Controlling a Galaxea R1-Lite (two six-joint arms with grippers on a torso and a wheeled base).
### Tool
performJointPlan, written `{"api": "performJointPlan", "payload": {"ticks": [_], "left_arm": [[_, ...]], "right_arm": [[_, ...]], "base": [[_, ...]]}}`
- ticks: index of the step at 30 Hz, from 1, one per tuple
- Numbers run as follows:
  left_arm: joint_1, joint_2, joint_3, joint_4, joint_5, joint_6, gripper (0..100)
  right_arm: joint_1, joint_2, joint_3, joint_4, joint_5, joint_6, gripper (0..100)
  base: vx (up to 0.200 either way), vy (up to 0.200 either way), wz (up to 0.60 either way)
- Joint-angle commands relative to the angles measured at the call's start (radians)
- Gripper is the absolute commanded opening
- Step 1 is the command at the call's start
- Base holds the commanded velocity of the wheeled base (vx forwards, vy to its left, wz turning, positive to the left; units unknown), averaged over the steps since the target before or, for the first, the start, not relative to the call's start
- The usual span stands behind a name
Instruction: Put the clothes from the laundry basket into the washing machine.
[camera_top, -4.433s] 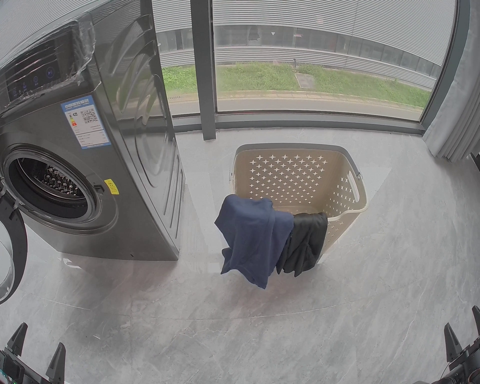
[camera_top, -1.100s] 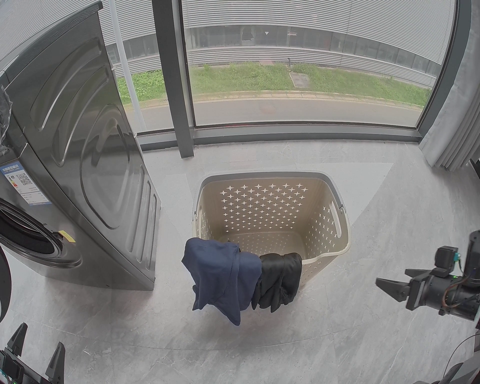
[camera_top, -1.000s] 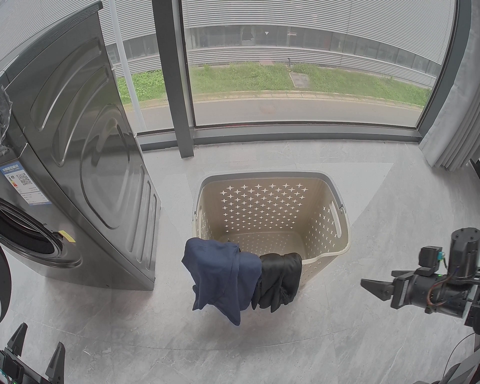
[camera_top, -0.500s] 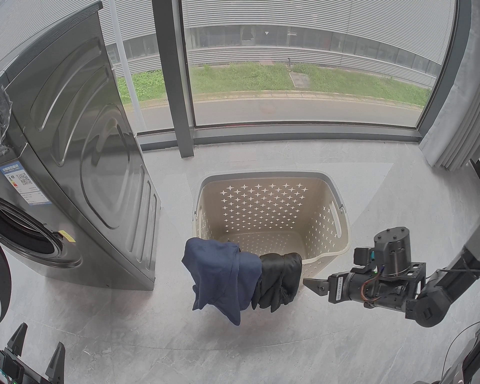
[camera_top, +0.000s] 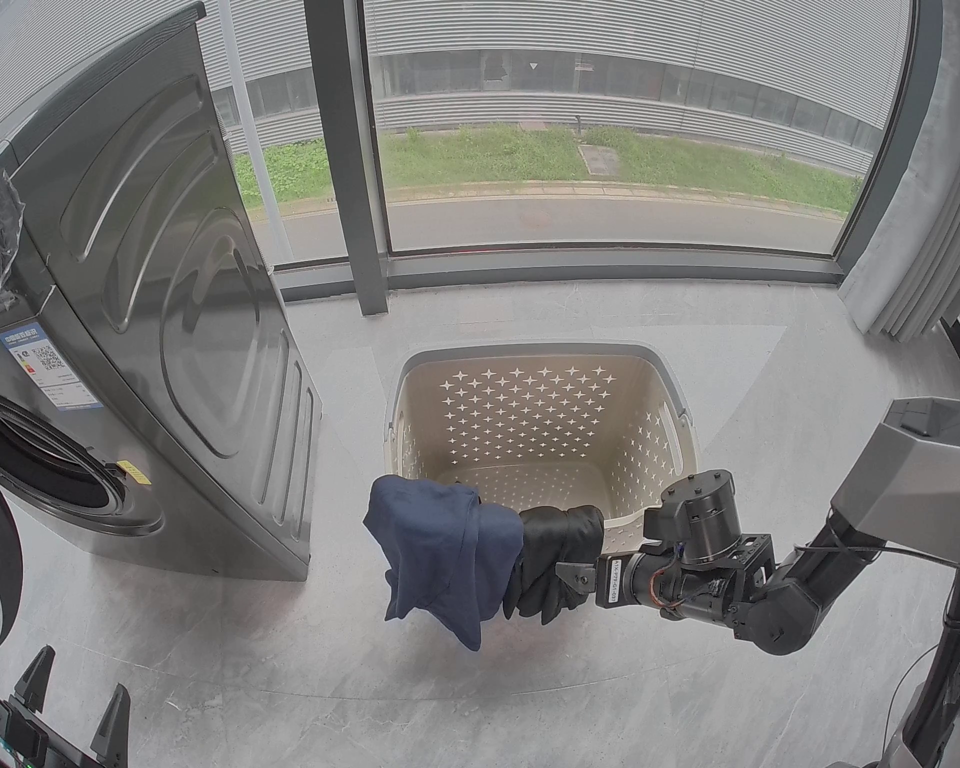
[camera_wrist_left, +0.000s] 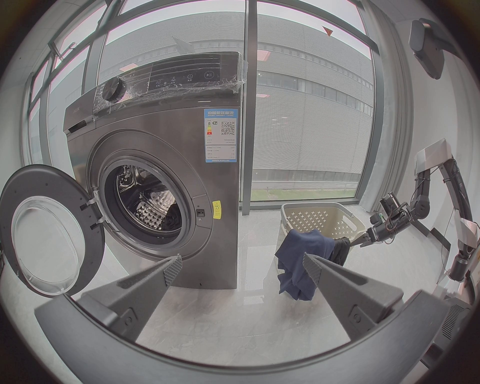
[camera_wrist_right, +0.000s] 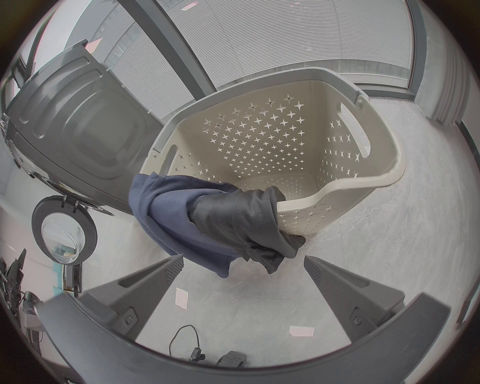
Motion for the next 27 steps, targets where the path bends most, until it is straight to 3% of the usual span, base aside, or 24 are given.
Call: {"api": "performJointPlan", "payload": {"ticks": [1, 10, 27], "left_arm": [[0.0, -0.013, 0.016, 0.0, 0.0, -0.001, 100], [0.0, -0.013, 0.016, 0.0, 0.0, -0.003, 100], [0.0, -0.013, 0.016, 0.0, 0.0, -0.004, 100]], "right_arm": [[0.002, 0.054, -0.023, -0.002, -0.012, 0.005, 100], [0.0, 0.181, -0.082, -0.11, -0.039, 0.0, 100], [0.003, 0.284, -0.181, -0.158, -0.039, -0.004, 100]], "base": [[0.0, 0.0, 0.0], [0.0, 0.0, 0.0], [0.0, 0.0, 0.0]]}}
